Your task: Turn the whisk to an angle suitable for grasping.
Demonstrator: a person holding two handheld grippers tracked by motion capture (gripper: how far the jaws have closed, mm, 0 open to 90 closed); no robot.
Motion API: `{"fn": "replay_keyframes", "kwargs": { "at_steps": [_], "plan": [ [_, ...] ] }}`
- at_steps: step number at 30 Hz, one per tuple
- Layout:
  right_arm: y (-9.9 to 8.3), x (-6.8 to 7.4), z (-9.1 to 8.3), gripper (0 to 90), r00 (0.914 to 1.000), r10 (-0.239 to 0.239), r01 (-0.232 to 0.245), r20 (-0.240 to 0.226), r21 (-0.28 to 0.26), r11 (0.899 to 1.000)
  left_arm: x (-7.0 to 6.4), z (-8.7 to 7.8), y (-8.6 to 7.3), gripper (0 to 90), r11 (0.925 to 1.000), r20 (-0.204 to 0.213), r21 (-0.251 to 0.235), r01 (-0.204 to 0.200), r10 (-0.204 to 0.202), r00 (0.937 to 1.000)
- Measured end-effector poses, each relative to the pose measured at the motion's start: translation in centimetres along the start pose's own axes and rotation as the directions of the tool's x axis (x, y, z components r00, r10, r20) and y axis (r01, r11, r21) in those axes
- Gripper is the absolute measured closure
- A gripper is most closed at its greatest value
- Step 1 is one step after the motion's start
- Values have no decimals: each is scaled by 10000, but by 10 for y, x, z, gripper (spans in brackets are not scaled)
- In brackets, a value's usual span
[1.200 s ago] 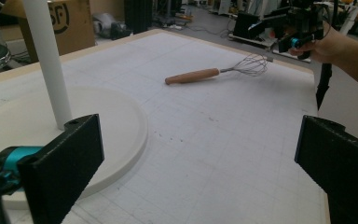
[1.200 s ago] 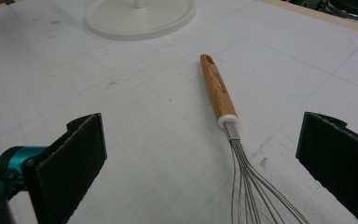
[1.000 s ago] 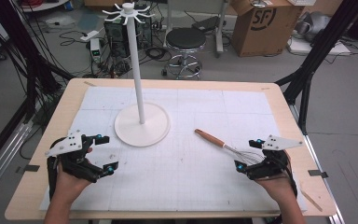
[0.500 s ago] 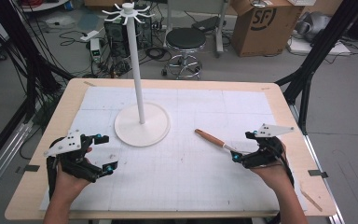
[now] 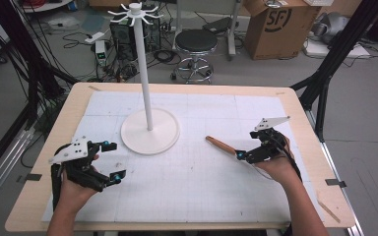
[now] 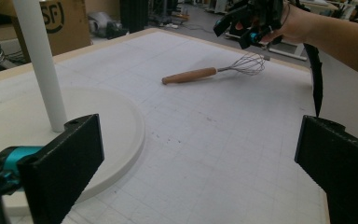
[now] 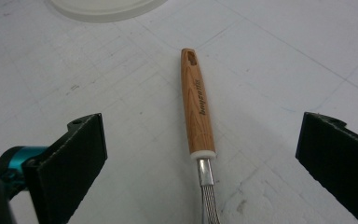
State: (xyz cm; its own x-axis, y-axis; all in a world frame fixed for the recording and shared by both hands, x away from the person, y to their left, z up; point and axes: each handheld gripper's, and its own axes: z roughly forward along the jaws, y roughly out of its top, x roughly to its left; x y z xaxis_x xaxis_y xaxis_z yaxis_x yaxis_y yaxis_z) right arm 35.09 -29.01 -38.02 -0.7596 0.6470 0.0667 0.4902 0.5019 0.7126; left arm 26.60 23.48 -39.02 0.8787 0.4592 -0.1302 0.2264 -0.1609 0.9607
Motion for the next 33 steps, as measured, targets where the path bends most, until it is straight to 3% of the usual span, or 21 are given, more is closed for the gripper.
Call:
{"fn": "replay_keyframes", "kwargs": {
  "at_steps": [10, 15, 16, 18, 21, 23, 28, 33],
  "plan": [
    [7, -12, 22, 41, 9992, 330, -352, 205, 1193, 9922, 1, 2, -1, 18, 10000, 56, -25, 32, -32, 10000],
    [11, -13, 29, 70, 9996, 271, -278, 70, 1464, 9888, 1, 3, -1, 18, 10000, 73, 26, 14, -14, 10000],
    [13, -12, 34, 93, 9997, 190, -215, 160, 1784, 9837, 1, 3, -1, 18, 10000, 62, 31, 17, -17, 10000],
    [15, -13, 38, 161, 10000, 42, -46, 24, 2018, 9794, 1, 3, -1, 18, 10000, 50, 18, 31, -31, 10000],
    [18, -11, 44, 185, 10000, -86, 83, 3, 2276, 9737, 1, 2, -1, 18, 10000, 41, -1, 31, -31, 10000],
    [20, -12, 48, 264, 9996, -148, 199, -224, 2482, 9685, 1, 2, -1, 18, 10000, 52, -18, 49, -49, 10000],
    [21, -11, 55, 334, 9995, -89, 175, -307, 2918, 9563, 1, 2, -1, 18, 10000, 123, -68, 40, -39, 9999],
    [19, -14, 58, 398, 9998, 44, 19, -196, 3081, 9513, 2, 2, -1, 18, 10000, 110, -44, 20, -20, 9999]
  ]
}}
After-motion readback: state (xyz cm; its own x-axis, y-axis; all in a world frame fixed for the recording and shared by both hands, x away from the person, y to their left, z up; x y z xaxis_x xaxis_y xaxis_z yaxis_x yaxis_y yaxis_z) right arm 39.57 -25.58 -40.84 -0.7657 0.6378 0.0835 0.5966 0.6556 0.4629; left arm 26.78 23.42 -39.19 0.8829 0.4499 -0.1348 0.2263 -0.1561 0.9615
